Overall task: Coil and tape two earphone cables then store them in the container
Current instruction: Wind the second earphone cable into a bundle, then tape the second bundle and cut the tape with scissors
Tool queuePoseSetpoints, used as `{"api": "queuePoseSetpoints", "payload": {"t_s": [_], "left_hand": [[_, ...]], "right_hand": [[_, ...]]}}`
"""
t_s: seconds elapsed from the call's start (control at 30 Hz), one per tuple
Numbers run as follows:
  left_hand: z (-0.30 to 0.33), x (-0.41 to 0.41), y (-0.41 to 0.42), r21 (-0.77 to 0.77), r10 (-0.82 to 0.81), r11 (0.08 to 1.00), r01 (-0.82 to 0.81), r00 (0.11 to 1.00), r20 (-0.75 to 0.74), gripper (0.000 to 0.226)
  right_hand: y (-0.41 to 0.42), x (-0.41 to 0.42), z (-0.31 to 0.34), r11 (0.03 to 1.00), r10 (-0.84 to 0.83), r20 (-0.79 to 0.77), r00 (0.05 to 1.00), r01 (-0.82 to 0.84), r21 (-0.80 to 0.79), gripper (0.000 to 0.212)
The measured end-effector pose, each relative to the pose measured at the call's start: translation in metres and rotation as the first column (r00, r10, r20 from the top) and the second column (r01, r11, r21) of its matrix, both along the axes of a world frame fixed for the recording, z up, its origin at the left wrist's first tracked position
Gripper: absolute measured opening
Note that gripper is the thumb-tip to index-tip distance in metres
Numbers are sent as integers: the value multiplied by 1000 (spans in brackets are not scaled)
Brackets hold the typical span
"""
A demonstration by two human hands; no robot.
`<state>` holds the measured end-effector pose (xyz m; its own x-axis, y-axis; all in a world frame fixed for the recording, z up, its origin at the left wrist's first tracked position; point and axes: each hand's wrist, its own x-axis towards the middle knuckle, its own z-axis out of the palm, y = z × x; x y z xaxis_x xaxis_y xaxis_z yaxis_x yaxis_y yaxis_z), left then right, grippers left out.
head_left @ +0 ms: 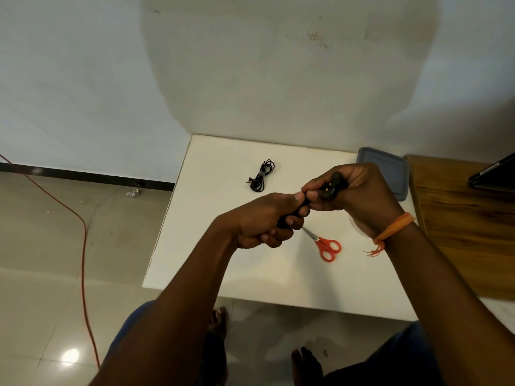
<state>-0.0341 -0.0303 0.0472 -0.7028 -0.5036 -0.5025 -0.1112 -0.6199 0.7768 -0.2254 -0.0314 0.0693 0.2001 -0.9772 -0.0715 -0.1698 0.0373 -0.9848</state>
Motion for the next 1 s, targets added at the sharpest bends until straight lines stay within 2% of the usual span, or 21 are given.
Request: {"api": "queuePoseSetpoints", "payload": {"t_s": [0.17,0.27,0.4,0.6,0.7,0.77,0.83,0.9,0.93,1.0], "left_hand": [[2,0,0,33,29,999,-27,998,-51,35],[1,-6,4,-37,57,998,-59,997,-46,35],[-9,-14,7,-188,111,976,-107,994,8,33],[-16,-17,6,-235,169,958,-162,985,12,32],[-19,-21,7,-258,181,951,-168,983,26,32],[-22,-24,7,-275,213,943,-189,976,57,32],[-25,-26,6,-284,275,928,-242,958,83,32],[-29,-28,4,-288,358,904,-316,928,104,32],[-30,-30,3,-288,394,892,-349,912,116,32],[-33,-33,0,-285,441,875,-391,887,137,31]], "right_hand": [[0,-1,1,1000,-10,40,999,10,-16,17],[-1,-5,1,1000,-3,25,1000,3,-11,19],[-2,-10,-4,995,6,61,998,-12,100,24],[-5,-20,-12,943,-97,266,959,3,332,45],[-7,-32,-13,921,-152,249,957,45,388,49],[-8,-45,-14,907,-208,123,970,144,397,46],[-8,-63,-20,900,-232,-190,954,284,329,44],[-9,-81,-33,906,-172,-576,799,358,225,48],[-8,-88,-40,908,-123,-703,700,366,206,49],[-7,-95,-54,899,-51,-830,556,387,205,49]]}}
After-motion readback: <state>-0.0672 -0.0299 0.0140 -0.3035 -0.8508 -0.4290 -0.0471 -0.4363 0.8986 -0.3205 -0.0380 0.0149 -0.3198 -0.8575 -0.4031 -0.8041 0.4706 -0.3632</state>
